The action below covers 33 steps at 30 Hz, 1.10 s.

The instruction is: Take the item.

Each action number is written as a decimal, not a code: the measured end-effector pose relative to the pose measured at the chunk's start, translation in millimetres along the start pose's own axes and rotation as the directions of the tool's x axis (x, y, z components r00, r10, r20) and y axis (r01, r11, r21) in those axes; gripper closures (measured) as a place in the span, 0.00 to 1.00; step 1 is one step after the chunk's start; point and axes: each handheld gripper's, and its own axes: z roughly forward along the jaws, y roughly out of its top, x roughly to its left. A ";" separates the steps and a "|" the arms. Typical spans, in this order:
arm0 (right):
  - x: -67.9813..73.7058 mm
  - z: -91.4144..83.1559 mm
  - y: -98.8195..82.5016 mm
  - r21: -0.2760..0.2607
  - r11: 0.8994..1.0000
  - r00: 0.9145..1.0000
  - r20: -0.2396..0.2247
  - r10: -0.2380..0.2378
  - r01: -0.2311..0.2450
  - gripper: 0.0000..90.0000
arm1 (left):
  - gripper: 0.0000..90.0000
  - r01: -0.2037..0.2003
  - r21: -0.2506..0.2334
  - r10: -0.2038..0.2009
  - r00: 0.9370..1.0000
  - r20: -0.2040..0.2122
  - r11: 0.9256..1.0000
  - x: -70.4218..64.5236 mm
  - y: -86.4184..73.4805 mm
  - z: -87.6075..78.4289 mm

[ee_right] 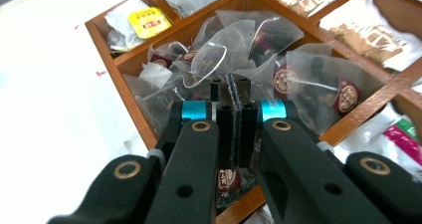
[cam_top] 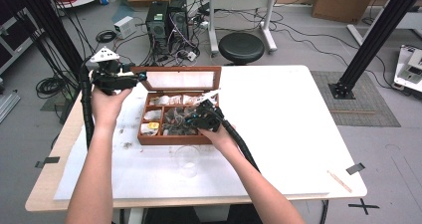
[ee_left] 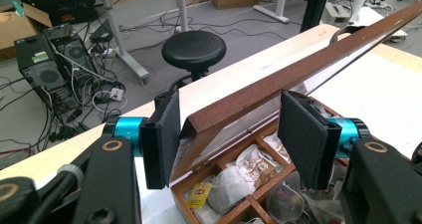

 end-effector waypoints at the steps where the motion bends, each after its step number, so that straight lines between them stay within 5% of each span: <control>1: -0.2 -1.3 0.3 -0.004 1.000 1.000 0.000 0.001 -0.001 1.00 | 0.48 0.000 0.000 0.000 1.000 -0.001 1.000 -0.1 0.0 0.0; 23: -6.5 -31.1 3.1 -0.112 0.994 1.000 -0.028 0.000 -0.003 1.00 | 0.48 -0.007 0.008 0.007 1.000 0.000 1.000 -1.0 0.3 -0.5; 33: -9.7 -29.5 3.1 -0.112 0.994 0.998 -0.054 0.013 -0.019 1.00 | 0.48 -0.006 0.005 0.006 1.000 -0.006 1.000 -1.7 0.5 0.1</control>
